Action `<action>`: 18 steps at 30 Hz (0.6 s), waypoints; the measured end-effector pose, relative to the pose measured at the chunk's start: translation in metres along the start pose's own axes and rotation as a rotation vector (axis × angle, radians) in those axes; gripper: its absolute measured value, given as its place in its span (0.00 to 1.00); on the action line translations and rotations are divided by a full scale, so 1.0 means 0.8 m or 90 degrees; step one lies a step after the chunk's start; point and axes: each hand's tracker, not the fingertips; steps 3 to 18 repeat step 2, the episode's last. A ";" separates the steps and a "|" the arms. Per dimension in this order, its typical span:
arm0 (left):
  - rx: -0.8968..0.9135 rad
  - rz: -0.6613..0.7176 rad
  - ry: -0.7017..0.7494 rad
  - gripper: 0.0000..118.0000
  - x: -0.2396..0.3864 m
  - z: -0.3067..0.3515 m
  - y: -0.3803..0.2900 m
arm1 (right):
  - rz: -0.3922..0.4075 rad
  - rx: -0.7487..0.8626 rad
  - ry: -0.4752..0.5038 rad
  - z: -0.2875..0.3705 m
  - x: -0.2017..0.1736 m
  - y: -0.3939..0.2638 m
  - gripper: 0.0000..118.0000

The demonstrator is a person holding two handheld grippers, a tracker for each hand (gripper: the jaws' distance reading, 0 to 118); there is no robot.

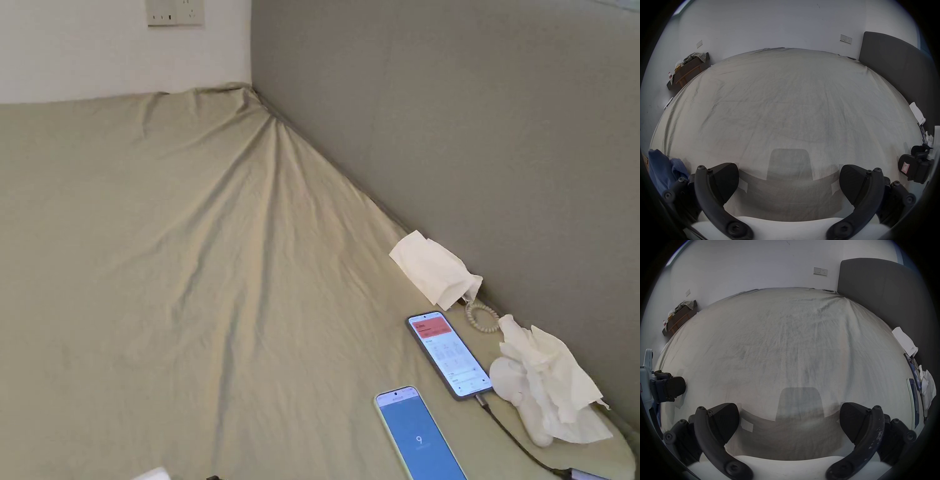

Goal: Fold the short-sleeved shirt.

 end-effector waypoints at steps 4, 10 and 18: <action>0.000 0.000 -0.001 1.00 0.000 0.000 0.000 | 0.000 0.000 0.000 0.000 0.000 0.000 1.00; 0.000 0.000 -0.001 1.00 0.000 0.000 0.000 | 0.000 0.000 0.000 0.000 0.000 0.000 1.00; 0.000 0.000 -0.001 1.00 0.000 0.000 0.000 | 0.000 0.000 0.000 0.000 0.000 0.000 1.00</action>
